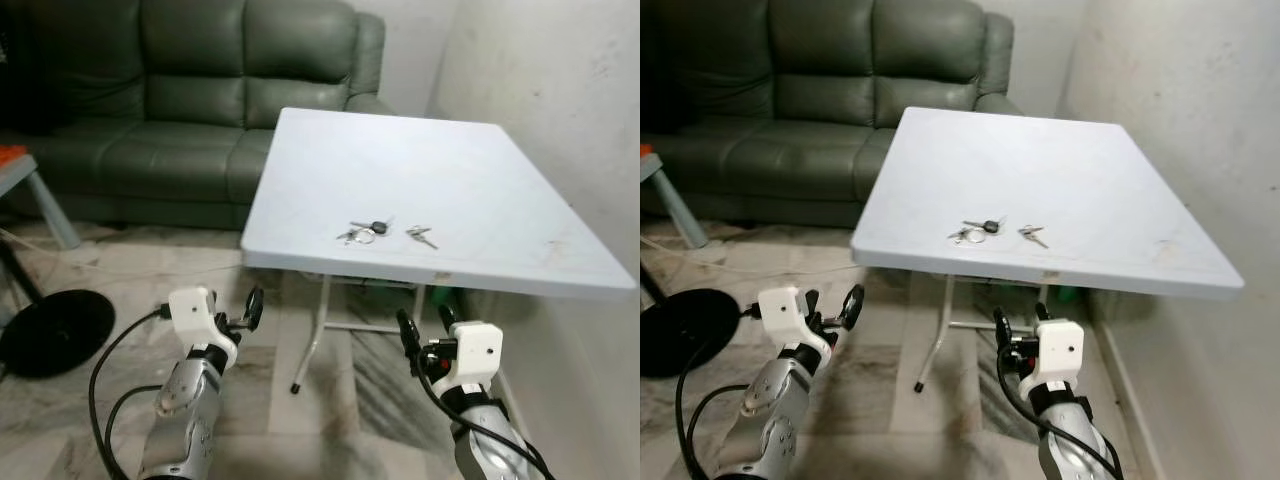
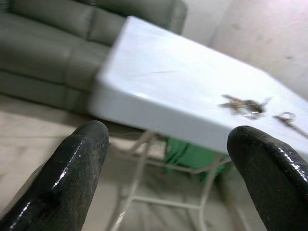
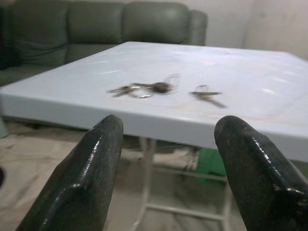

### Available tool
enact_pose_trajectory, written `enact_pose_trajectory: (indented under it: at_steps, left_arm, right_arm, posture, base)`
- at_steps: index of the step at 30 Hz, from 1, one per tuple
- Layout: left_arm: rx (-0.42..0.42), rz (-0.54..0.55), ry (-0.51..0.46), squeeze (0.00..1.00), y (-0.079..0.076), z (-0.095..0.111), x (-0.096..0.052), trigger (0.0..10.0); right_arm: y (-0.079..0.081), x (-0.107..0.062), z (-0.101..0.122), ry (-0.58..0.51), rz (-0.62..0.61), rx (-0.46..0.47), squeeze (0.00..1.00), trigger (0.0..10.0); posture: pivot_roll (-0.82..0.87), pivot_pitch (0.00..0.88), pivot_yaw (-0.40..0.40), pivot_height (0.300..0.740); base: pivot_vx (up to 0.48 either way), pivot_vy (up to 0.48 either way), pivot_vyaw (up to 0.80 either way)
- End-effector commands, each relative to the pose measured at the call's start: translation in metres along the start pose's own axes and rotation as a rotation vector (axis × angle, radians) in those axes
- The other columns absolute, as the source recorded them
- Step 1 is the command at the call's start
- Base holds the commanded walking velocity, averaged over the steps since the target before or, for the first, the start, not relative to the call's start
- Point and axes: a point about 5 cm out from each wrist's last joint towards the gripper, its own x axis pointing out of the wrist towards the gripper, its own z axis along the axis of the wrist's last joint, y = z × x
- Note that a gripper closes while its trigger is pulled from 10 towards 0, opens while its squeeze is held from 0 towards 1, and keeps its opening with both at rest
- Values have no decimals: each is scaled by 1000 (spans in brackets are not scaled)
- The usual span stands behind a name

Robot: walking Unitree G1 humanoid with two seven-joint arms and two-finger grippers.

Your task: Hang keys on a hook

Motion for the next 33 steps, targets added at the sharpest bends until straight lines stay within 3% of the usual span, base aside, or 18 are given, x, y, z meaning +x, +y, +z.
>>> enact_pose_trajectory:
  at_steps: [1,29,33]
  left_arm:
    - [1,-24,12,0,-7,-2,1,10000]
    - [-24,-14,5,0,-10,-2,3,10000]
    - [-24,39,27,0,-7,-5,3,10000]
  right_arm:
    - [-5,0,1,2,-22,-2,0,10000]
    - [-3,3,2,1,9,-6,0,10000]
    - [-1,4,1,5,25,-2,0,10000]
  posture:
    - [-32,0,-59,740]
    - [-29,0,-67,740]
    - [-28,0,-68,740]
  base:
    - [371,0,0]
    - [350,0,0]
    - [0,0,0]
